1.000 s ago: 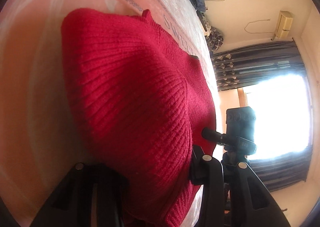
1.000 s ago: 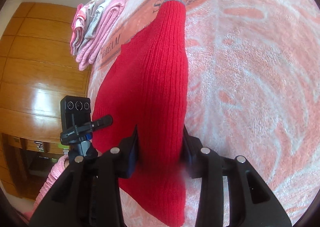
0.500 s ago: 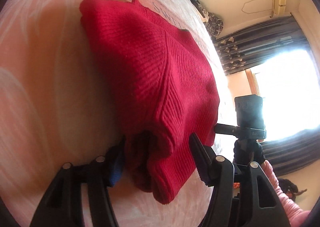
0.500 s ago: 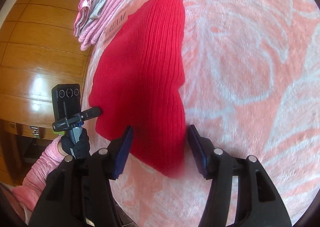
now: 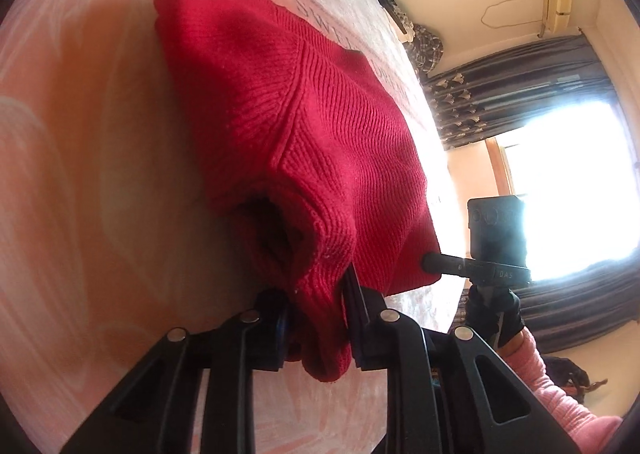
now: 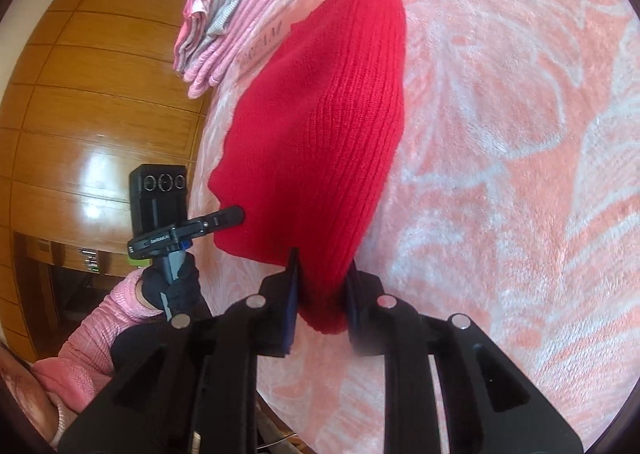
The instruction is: Fold small clothes
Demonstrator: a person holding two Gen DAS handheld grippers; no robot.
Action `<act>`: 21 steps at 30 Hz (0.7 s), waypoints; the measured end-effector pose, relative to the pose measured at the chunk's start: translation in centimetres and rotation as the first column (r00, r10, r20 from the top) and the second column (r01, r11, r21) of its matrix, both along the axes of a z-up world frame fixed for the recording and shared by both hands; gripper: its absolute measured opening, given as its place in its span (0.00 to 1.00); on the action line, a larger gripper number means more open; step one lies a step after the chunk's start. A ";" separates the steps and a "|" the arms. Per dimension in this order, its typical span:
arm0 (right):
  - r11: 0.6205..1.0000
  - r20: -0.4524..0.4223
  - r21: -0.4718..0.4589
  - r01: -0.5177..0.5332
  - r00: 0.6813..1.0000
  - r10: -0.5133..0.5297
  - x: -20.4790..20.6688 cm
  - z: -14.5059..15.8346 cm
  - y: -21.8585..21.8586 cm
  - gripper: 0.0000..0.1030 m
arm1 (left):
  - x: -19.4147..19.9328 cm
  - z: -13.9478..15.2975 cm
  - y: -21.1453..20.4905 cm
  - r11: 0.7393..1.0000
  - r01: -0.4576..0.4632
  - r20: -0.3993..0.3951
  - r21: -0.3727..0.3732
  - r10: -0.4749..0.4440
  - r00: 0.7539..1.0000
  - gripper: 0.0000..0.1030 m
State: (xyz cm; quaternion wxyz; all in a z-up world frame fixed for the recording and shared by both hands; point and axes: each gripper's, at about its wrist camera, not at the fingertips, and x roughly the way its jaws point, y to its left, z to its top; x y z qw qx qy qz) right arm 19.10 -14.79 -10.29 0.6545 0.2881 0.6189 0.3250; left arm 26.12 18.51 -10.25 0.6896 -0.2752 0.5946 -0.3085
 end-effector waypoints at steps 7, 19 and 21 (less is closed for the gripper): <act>0.997 -0.004 -0.078 -0.009 1.000 0.009 -0.8 -2.0 -0.6 0.17 | -1.5 -1.8 0.6 0.997 0.026 0.039 0.075 -0.029 0.999 0.24; 0.925 0.269 -0.374 0.066 0.962 0.040 -3.3 8.1 1.0 0.60 | -4.4 6.7 0.6 0.962 -0.032 0.183 0.270 -0.018 0.983 0.62; 0.915 0.310 -0.392 0.097 0.950 0.032 -4.2 10.1 1.2 0.65 | -4.9 9.0 0.1 0.954 -0.058 0.226 0.293 -0.011 0.974 0.69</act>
